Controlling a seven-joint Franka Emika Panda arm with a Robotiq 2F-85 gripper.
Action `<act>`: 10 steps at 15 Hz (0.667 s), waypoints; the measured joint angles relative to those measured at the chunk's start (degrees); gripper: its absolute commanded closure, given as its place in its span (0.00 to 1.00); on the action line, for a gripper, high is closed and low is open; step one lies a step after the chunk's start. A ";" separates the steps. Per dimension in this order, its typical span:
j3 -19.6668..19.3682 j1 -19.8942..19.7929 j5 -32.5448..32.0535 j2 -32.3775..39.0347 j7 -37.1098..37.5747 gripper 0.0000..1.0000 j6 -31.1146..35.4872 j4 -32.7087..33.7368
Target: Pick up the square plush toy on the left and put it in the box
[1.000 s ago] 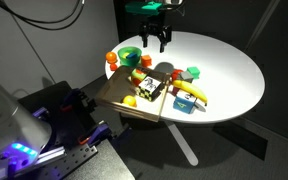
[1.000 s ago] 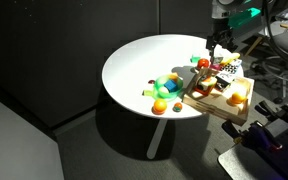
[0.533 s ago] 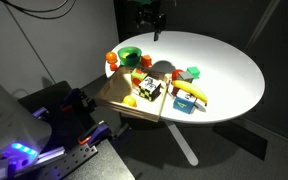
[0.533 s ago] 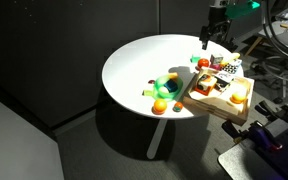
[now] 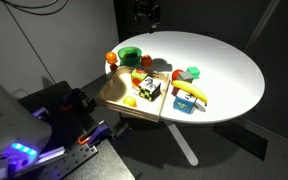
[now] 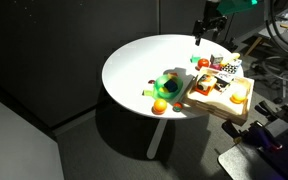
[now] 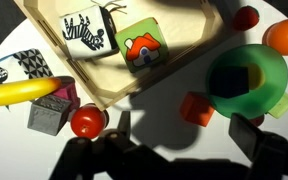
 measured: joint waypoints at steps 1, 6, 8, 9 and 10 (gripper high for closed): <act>0.06 0.42 -0.18 -0.42 1.33 0.00 0.01 -0.17; 0.45 1.31 -2.63 -3.09 5.24 0.00 -2.55 -0.76; 0.59 1.31 -3.61 -4.57 5.58 0.00 -5.11 -1.00; 0.69 1.31 -4.02 -5.32 5.58 0.00 -6.95 -1.10; 0.81 1.31 -4.39 -6.00 5.58 0.00 -8.73 -1.18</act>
